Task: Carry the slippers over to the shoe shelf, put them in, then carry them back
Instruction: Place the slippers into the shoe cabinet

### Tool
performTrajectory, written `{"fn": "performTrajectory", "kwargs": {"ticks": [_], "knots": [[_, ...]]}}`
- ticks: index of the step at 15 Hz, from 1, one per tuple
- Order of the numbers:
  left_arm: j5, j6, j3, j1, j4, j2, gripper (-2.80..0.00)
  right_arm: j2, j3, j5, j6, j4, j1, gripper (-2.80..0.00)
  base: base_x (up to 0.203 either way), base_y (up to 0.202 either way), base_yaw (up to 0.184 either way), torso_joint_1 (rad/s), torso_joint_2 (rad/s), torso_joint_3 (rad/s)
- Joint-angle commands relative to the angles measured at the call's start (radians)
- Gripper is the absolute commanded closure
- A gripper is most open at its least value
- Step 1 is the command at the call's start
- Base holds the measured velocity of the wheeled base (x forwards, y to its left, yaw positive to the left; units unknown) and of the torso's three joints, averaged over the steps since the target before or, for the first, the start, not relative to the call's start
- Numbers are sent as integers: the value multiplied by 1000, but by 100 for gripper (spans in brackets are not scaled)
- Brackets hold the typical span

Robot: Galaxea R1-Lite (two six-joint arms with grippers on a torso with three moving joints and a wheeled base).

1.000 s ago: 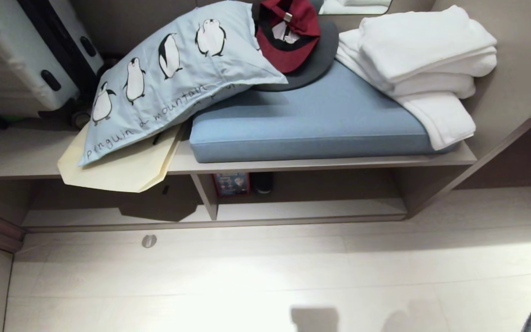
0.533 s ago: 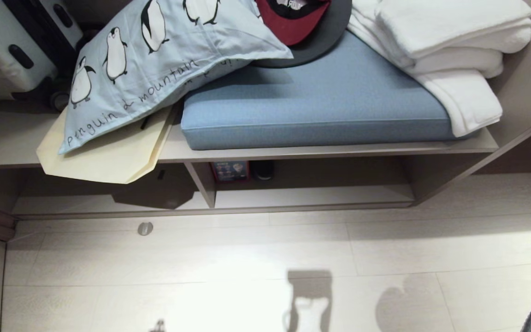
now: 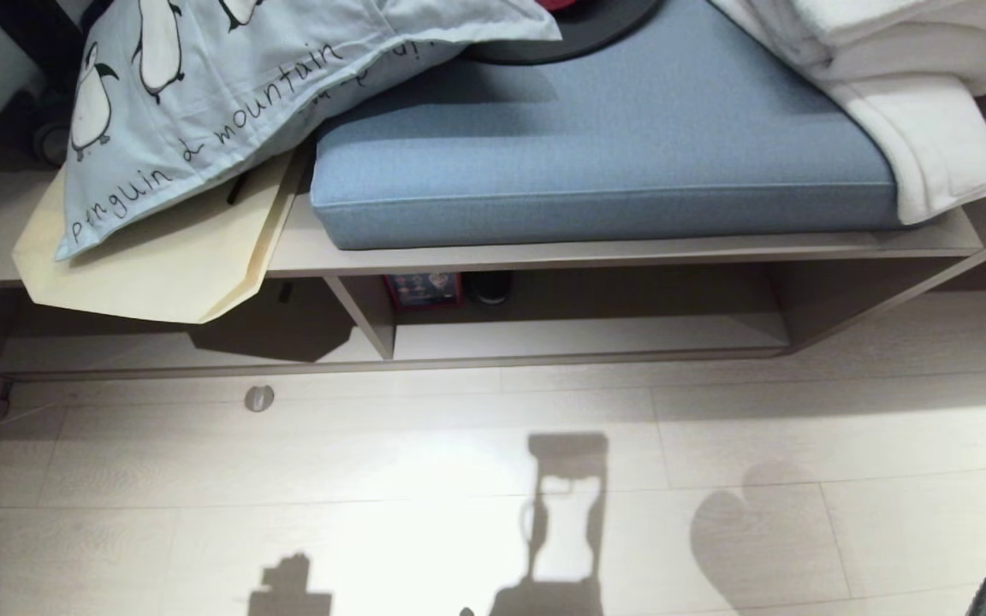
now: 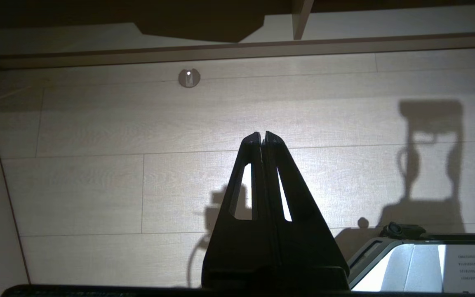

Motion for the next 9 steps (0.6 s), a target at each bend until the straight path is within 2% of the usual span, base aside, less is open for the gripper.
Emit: {"fn": "performTrajectory", "kwargs": {"ticks": [1,9], "knots": [[0,-1,0,0,0,2,0,0,0,0,-1,0,0,0,0,0,0,4,5,-201],[0,-1,0,0,0,2,0,0,0,0,-1,0,0,0,0,0,0,2,4,-198]]}}
